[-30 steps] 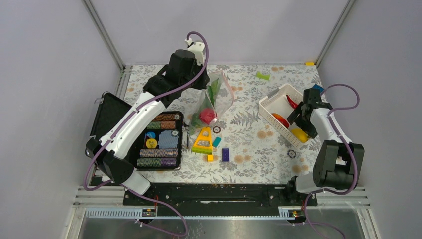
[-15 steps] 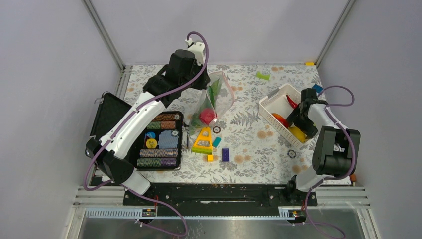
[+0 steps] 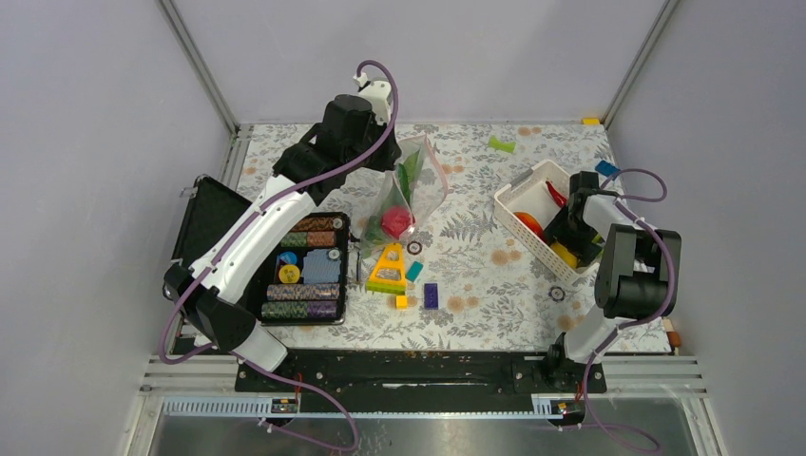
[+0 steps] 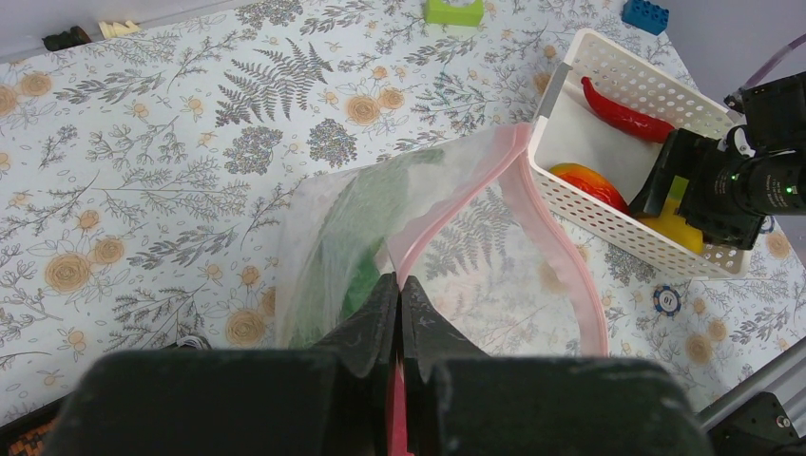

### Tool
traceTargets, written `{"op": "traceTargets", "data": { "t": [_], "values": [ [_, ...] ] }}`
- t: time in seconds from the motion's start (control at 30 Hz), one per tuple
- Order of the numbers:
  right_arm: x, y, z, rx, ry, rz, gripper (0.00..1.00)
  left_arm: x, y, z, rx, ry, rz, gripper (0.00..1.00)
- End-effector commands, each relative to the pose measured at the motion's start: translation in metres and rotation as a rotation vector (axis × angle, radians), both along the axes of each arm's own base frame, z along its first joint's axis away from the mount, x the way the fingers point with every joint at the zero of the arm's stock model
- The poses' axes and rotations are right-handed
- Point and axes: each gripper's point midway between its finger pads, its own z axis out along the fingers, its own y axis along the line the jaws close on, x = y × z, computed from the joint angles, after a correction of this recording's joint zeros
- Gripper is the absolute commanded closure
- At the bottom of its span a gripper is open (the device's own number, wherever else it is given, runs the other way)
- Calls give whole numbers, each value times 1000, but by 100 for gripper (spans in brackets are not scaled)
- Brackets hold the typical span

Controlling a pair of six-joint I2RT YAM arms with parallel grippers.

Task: Place the food in the zip-top bag and seal the zipper
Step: Pick up the fake fruit from the bin, then place the fake fruit in the zipper food storage bag.

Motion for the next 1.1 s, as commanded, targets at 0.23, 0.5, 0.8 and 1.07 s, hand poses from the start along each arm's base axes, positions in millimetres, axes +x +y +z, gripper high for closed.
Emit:
{"op": "traceTargets", "data": {
  "t": [0.23,0.5,0.8,1.07],
  "values": [
    [8,-3,44,-31,-160,-4,43,-1,1,34,-69,-86,-6,100],
    [9,0,103,-44,-332,13,49,-2,1,35,-74,-86,-9,100],
    [20,98,224,263,-778,421,53,-1,-1,34,-76,-83,-14,100],
    [-17,236,326,484,-1076,896,52,-5,-5,34,-83,-77,-43,100]
  ]
}}
